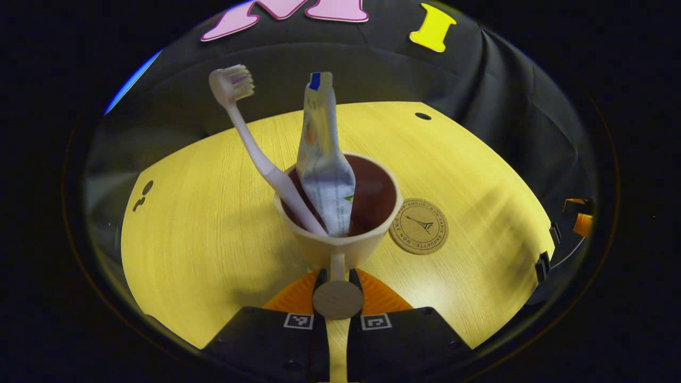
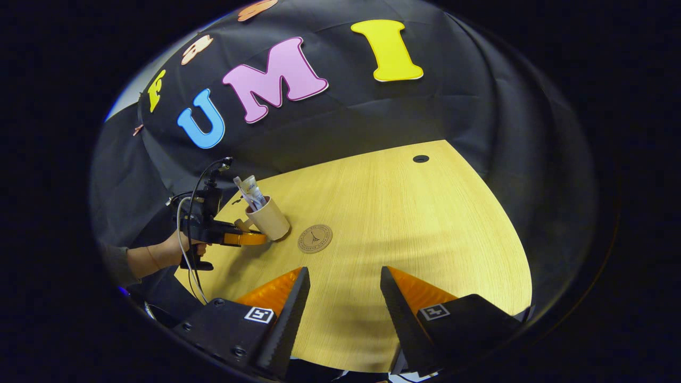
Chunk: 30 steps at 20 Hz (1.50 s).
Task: Put the toothbrush and toothpaste on the desktop into the cup, then pick up the cup and place it on the coaster on the desktop.
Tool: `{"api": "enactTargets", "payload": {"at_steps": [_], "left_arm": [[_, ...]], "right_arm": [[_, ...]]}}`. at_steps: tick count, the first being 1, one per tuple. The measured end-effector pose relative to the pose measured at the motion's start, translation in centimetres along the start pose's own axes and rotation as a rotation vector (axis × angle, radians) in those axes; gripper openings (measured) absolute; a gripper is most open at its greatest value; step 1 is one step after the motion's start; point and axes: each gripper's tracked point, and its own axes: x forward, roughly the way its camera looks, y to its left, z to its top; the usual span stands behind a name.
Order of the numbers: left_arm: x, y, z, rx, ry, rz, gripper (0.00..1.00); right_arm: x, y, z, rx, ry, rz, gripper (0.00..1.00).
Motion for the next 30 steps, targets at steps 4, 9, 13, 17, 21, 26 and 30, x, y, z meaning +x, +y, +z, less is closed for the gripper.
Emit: {"api": "enactTargets", "payload": {"at_steps": [4, 9, 13, 17, 21, 26, 30], "left_arm": [[-0.3, -2.1, 1.0, 0.024, -0.018, -0.038, 0.18], [0.3, -5.2, 2.0, 0.081, -0.017, -0.075, 0.22], [0.9, -7.7, 2.3, 0.111, -0.007, -0.099, 0.18], [1.6, -9.1, 2.4, 0.138, 0.003, -0.113, 0.18], [2.4, -10.2, 2.7, 0.157, 0.011, -0.123, 0.18], [3.0, -10.4, 2.4, 0.174, 0.033, -0.104, 0.17], [3.4, -10.4, 2.2, 0.176, 0.032, -0.098, 0.17]], "right_arm": [[-0.3, -0.3, 0.1, 0.003, -0.007, -0.005, 0.83], [-0.9, -1.0, 0.1, 0.013, -0.016, -0.015, 0.83], [-1.7, -2.1, 0.2, 0.027, -0.027, -0.032, 0.83], [-2.5, -3.4, 0.2, 0.045, -0.042, -0.062, 0.83], [-3.4, -4.4, -0.1, 0.057, -0.044, -0.084, 0.83], [-3.7, -4.9, -0.2, 0.071, -0.046, -0.097, 0.83], [-3.8, -5.2, 0.0, 0.070, -0.048, -0.099, 0.83]]}}
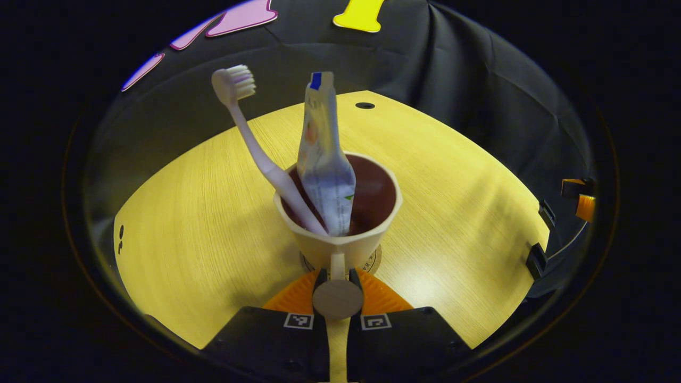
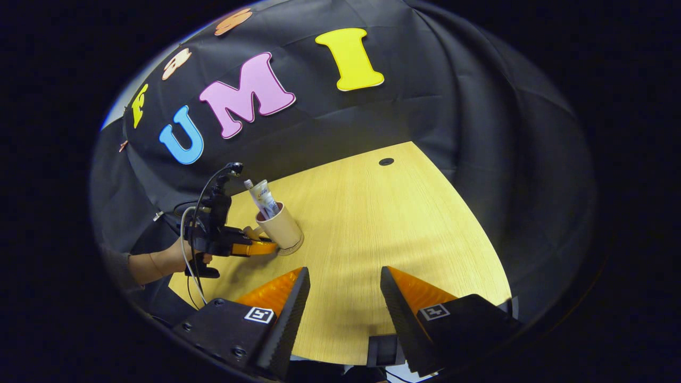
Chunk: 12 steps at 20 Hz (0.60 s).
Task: Put the toothbrush and toothpaste on the desktop into the cup, then pick up the cup and place it on the coaster on the desktop.
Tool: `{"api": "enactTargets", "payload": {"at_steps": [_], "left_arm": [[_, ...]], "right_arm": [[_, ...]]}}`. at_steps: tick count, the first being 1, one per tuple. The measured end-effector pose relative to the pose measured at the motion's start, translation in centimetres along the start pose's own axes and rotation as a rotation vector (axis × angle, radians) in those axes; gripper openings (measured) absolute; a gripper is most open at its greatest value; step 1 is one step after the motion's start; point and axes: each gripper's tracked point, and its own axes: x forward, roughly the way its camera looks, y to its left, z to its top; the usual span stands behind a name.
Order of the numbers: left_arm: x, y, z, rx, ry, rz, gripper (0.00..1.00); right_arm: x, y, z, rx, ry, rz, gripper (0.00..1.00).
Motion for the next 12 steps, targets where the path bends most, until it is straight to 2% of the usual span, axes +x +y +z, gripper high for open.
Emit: {"api": "enactTargets", "payload": {"at_steps": [11, 12], "left_arm": [[-0.6, -0.2, 0.0, -0.011, -0.003, -0.004, 0.30], [-0.8, -0.1, -0.1, -0.008, -0.005, -0.004, 0.27]], "right_arm": [[0.4, 1.2, 0.5, -0.012, -0.001, 0.007, 0.83], [0.5, 1.4, 0.6, -0.011, -0.002, 0.005, 0.75]]}}
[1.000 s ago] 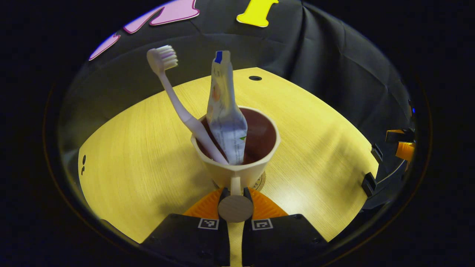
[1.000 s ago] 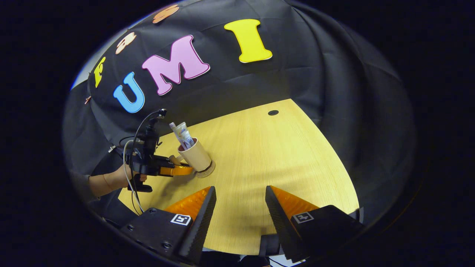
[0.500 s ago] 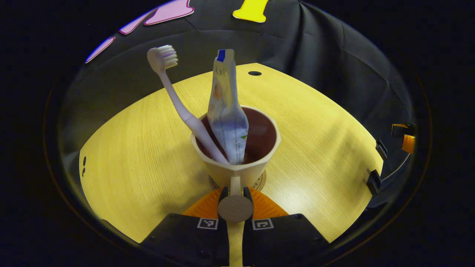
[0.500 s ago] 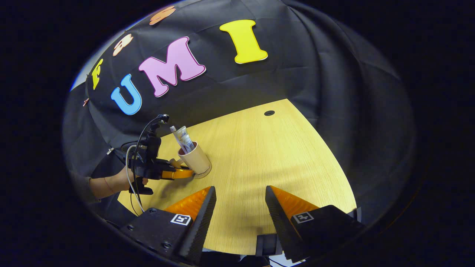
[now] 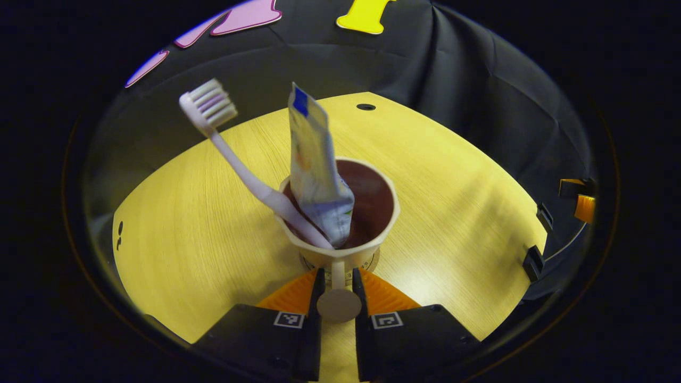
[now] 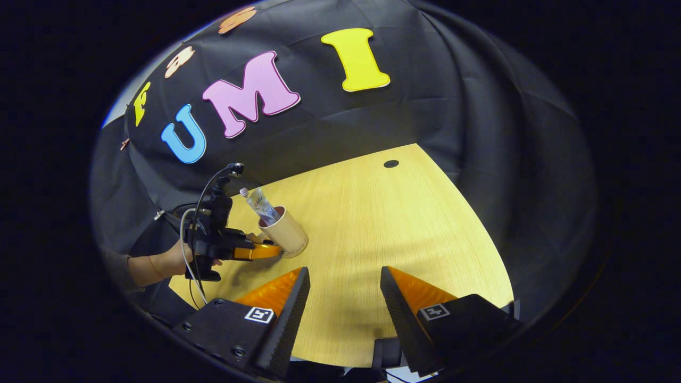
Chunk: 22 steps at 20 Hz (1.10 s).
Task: Put the toothbrush and toothpaste on the desktop into the cup, then pick up the cup and place it on the coaster on the desktop.
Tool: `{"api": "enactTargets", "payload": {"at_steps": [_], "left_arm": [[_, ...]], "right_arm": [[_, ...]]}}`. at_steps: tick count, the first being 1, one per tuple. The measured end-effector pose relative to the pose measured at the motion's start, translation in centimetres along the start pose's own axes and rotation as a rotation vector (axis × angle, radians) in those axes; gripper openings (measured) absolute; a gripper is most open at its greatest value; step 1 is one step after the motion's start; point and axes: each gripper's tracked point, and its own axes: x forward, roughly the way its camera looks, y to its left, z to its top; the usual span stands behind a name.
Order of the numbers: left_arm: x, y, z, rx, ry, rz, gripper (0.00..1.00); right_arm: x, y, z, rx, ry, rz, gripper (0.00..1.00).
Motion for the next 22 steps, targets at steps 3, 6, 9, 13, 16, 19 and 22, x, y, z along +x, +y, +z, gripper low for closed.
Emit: {"api": "enactTargets", "payload": {"at_steps": [3, 6, 9, 13, 16, 19, 22], "left_arm": [[-0.5, 0.2, -0.1, 0.007, -0.002, 0.005, 0.49], [-1.4, 0.3, -0.1, 0.009, -0.013, 0.005, 0.61], [-3.0, 0.9, -0.1, 0.021, -0.031, 0.017, 0.71], [-6.6, 1.9, 0.4, 0.019, -0.098, 0.041, 0.80], [-10.9, 3.0, 1.1, 0.005, -0.188, 0.062, 0.85], [-15.2, 4.6, 1.1, -0.016, -0.274, 0.092, 0.89], [-18.8, 6.4, 0.7, -0.051, -0.340, 0.135, 0.93]], "right_arm": [[0.1, 0.8, 0.4, 0.003, -0.010, 0.001, 0.83], [0.2, 2.1, 0.7, -0.011, -0.017, 0.005, 0.83], [0.3, 3.7, 1.3, -0.018, -0.026, 0.012, 0.83], [0.5, 6.5, 2.2, -0.045, -0.038, 0.033, 0.83], [1.0, 9.1, 2.5, -0.067, -0.042, 0.064, 0.75], [1.6, 11.8, 2.7, -0.093, -0.041, 0.107, 0.85], [2.2, 14.9, 3.1, -0.115, -0.043, 0.159, 0.87]]}}
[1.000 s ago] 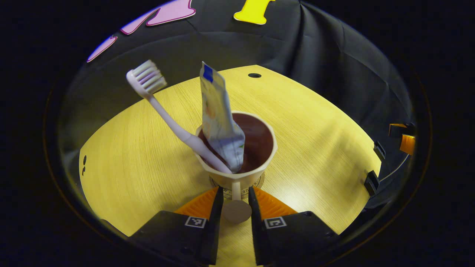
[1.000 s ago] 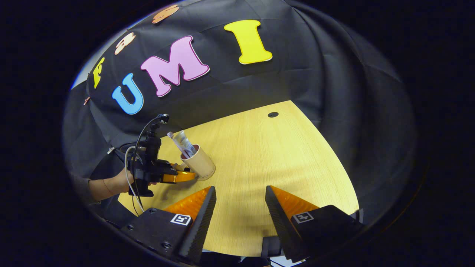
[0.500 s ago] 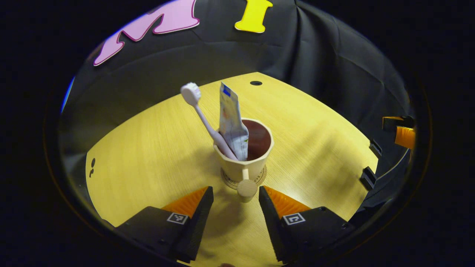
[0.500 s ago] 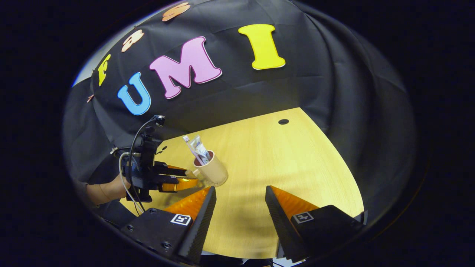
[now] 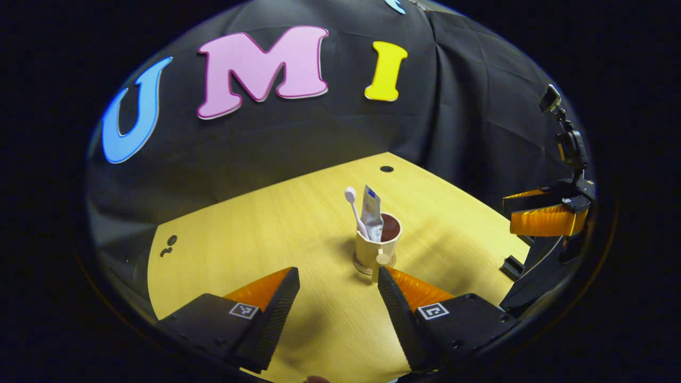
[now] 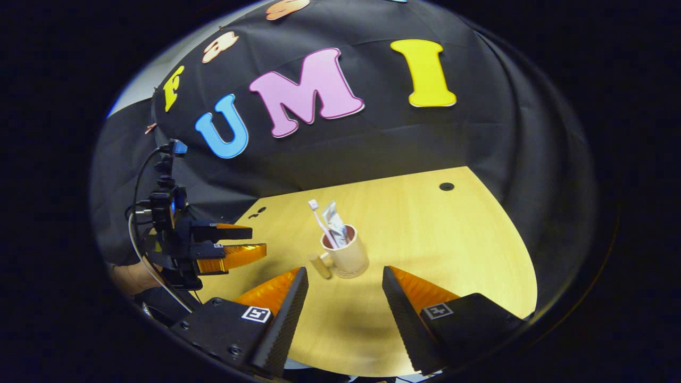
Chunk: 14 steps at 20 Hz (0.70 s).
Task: Put the toothbrush and toothpaste on the desktop into the cup, then pick up the cup and place it on the coaster on the desktop.
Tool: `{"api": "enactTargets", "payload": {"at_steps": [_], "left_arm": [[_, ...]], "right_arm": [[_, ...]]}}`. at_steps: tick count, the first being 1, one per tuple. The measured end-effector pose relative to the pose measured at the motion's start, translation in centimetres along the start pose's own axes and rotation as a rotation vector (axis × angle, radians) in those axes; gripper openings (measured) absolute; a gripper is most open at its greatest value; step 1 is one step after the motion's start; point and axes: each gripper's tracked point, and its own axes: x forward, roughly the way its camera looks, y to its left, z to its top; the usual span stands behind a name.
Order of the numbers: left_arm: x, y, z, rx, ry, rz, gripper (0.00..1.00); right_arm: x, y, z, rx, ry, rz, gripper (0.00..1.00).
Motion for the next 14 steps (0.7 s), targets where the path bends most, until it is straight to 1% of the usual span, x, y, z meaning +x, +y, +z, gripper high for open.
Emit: {"api": "enactTargets", "payload": {"at_steps": [2, 3, 4, 5, 6, 11, 14], "left_arm": [[-2.2, 1.4, 0.9, -0.021, -0.047, 0.052, 0.93], [-3.2, 2.1, 1.1, -0.027, -0.068, 0.079, 0.95], [-4.2, 2.6, 1.4, -0.031, -0.087, 0.104, 0.97], [-5.7, 2.8, 2.0, -0.034, -0.104, 0.122, 0.98], [-6.7, 3.0, 2.4, -0.038, -0.119, 0.133, 0.98], [-9.5, 2.8, 2.7, -0.084, -0.169, 0.142, 0.98], [-11.0, 1.6, 2.8, -0.113, -0.190, 0.139, 0.98]], "right_arm": [[0.4, 2.1, 0.8, -0.015, -0.008, 0.034, 0.87], [0.5, 3.2, 1.5, -0.022, -0.018, 0.052, 0.88], [0.6, 4.2, 2.2, -0.032, -0.029, 0.067, 0.93], [0.8, 5.3, 2.7, -0.044, -0.038, 0.083, 0.96], [0.9, 6.3, 3.1, -0.057, -0.043, 0.099, 0.96], [1.0, 10.6, 3.7, -0.128, -0.041, 0.171, 0.98], [1.0, 12.5, 3.3, -0.149, -0.035, 0.205, 0.98]]}}
